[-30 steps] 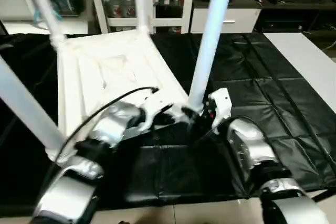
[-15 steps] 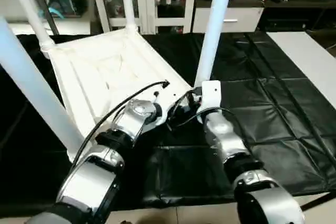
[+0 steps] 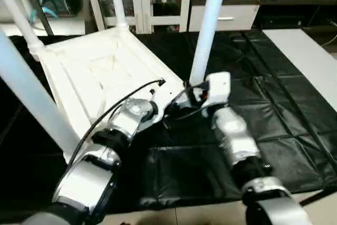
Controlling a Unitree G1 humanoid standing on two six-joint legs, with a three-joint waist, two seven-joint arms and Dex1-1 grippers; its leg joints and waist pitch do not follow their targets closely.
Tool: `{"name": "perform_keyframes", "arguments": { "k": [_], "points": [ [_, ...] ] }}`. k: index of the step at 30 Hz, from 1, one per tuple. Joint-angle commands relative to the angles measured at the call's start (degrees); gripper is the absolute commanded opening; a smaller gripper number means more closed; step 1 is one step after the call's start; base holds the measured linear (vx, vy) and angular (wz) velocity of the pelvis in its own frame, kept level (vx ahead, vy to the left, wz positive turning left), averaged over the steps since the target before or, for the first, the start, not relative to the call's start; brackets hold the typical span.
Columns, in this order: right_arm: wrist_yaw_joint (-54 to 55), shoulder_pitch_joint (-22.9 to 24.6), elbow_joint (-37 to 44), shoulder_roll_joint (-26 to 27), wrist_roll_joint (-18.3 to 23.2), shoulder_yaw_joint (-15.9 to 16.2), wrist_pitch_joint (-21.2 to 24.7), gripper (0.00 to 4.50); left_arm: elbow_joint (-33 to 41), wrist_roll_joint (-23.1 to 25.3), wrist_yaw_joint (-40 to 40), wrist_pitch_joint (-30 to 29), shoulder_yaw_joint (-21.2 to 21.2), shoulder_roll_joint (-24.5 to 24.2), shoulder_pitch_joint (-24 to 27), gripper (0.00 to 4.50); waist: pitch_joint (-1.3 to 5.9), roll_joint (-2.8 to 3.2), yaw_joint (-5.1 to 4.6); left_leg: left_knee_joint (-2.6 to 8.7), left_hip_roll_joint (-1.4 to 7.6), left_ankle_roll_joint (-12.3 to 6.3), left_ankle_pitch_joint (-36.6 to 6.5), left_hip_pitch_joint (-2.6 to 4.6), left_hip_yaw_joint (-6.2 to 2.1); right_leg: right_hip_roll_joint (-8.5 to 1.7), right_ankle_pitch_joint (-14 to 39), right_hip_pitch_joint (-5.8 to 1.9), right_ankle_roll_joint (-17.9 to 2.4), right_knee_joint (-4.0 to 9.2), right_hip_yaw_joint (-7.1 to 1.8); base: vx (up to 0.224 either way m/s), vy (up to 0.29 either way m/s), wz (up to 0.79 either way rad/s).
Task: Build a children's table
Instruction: Rotate leg to tighten
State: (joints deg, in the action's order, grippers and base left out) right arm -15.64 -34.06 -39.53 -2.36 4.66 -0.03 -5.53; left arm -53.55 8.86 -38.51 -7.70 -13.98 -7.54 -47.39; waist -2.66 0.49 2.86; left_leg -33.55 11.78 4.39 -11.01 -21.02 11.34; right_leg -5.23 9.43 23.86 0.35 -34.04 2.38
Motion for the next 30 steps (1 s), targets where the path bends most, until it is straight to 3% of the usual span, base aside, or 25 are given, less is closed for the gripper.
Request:
{"name": "perform_keyframes", "arguments": {
  "k": [1, 2, 7, 13, 14, 17, 20, 21, 22, 23, 30],
  "points": [
    [-8.55, 1.90, 1.44, -3.08, 0.23, 2.43, 3.56, 4.17, 0.00, 1.51, -4.09, 0.18, -2.01, -2.38, 3.11, 0.00, 3.54, -0.48, 0.38, 3.99, 0.78, -4.31, -10.97, 0.18, -0.42, -2.24, 7.56, -3.12, -13.62, 3.59, -1.49, 0.000, 0.000, 0.00],
    [-12.24, 2.36, 1.92, -4.67, 0.78, 2.99, 4.75, 4.17, 0.98, 1.52, -6.17, 0.01, -2.65, -2.91, 3.73, 0.00, 3.65, -0.76, 0.63, 3.91, 0.86, -4.77, -10.87, 0.22, -0.48, -2.36, 7.65, -3.37, -14.13, 3.50, -1.40, 0.000, 0.000, 0.00],
    [-27.39, 3.63, 2.54, -10.87, 1.35, 6.14, 5.13, 4.17, 7.07, -0.03, -17.95, -0.77, -6.10, -5.72, 6.82, 0.00, 3.39, -0.70, 0.81, 4.01, 1.26, -4.59, -12.18, 0.30, -0.45, -2.59, 10.69, -3.02, -14.85, 3.66, -1.49, 0.000, 0.000, 0.00],
    [-34.49, 3.56, 3.31, -13.18, 4.01, 6.11, 7.03, 4.17, 14.44, -1.89, -29.50, -1.77, -9.61, -8.98, 9.98, 0.00, 3.57, -0.57, 1.23, 3.98, 1.52, -4.27, -10.93, 0.66, -0.37, -2.62, 7.92, -2.88, -16.07, 3.18, -1.58, 0.000, 0.000, 0.00],
    [-36.58, 3.52, 3.45, -13.79, 4.51, 6.15, 7.56, 4.17, 15.89, -1.82, -30.58, -2.84, -10.04, -9.35, 10.52, 0.00, 3.57, -0.67, 1.72, 3.90, 1.63, -4.58, -10.14, 0.80, -0.17, -2.39, 6.11, -2.91, -16.57, 2.89, -1.50, 0.000, 0.000, 0.00],
    [-38.80, 3.41, 3.40, -14.41, 4.81, 6.22, 7.65, 4.17, 17.05, -1.64, -31.17, -3.92, -10.39, -9.43, 10.87, 0.00, 3.48, -0.67, 2.48, 3.88, 1.67, -4.39, -10.13, 0.89, -0.07, -2.53, 6.75, -2.76, -16.42, 2.88, -1.54, 0.000, 0.000, 0.00],
    [-40.85, 3.26, 3.19, -14.81, 4.76, 6.56, 7.53, 4.17, 17.88, -1.56, -31.56, -4.71, -10.67, -9.47, 11.00, 0.00, 3.38, -0.74, 2.62, 4.13, 1.60, -3.01, -11.69, 0.85, -0.27, -2.73, 10.20, -2.83, -15.11, 3.21, -1.55, 0.000, 0.000, 0.00],
    [-42.05, 3.14, 2.87, -14.97, 4.51, 7.02, 7.50, 4.17, 18.20, -1.52, -31.48, -4.88, -10.66, -9.50, 11.03, 0.00, 3.37, -0.51, 2.58, 4.10, 1.53, -2.90, -11.81, 0.81, -0.28, -2.69, 10.32, -2.80, -15.01, 3.20, -1.57, 0.000, 0.000, 0.00],
    [-42.05, 3.14, 2.87, -14.97, 4.51, 7.02, 7.50, 4.17, 18.20, -1.52, -31.48, -4.88, -10.66, -9.50, 11.03, 0.00, 3.46, -0.72, 2.57, 4.06, 1.48, -2.80, -11.49, 0.76, -0.29, -2.70, 9.90, -2.91, -14.88, 3.20, -1.59, 0.000, 0.000, 0.00],
    [-43.22, 3.04, 2.25, -15.21, 3.93, 7.75, 7.15, 4.03, 17.98, -1.26, -31.13, -4.64, -10.65, -9.46, 10.93, 0.00, 3.52, -0.42, 2.64, 4.01, 1.46, -2.81, -11.11, 0.77, -0.32, -2.69, 9.25, -2.90, -14.99, 3.09, -1.57, 0.000, 0.000, 0.00],
    [-44.48, 2.27, 0.78, -15.51, 4.51, 7.48, 7.40, 3.68, 18.68, -0.93, -30.82, -5.19, -10.58, -9.96, 11.23, 0.00, 3.63, -0.56, 2.64, 3.85, 1.42, -3.38, -10.13, 0.70, -0.28, -2.53, 7.13, -3.03, -15.76, 2.85, -1.43, 0.000, 0.000, 0.00]
  ]
}}
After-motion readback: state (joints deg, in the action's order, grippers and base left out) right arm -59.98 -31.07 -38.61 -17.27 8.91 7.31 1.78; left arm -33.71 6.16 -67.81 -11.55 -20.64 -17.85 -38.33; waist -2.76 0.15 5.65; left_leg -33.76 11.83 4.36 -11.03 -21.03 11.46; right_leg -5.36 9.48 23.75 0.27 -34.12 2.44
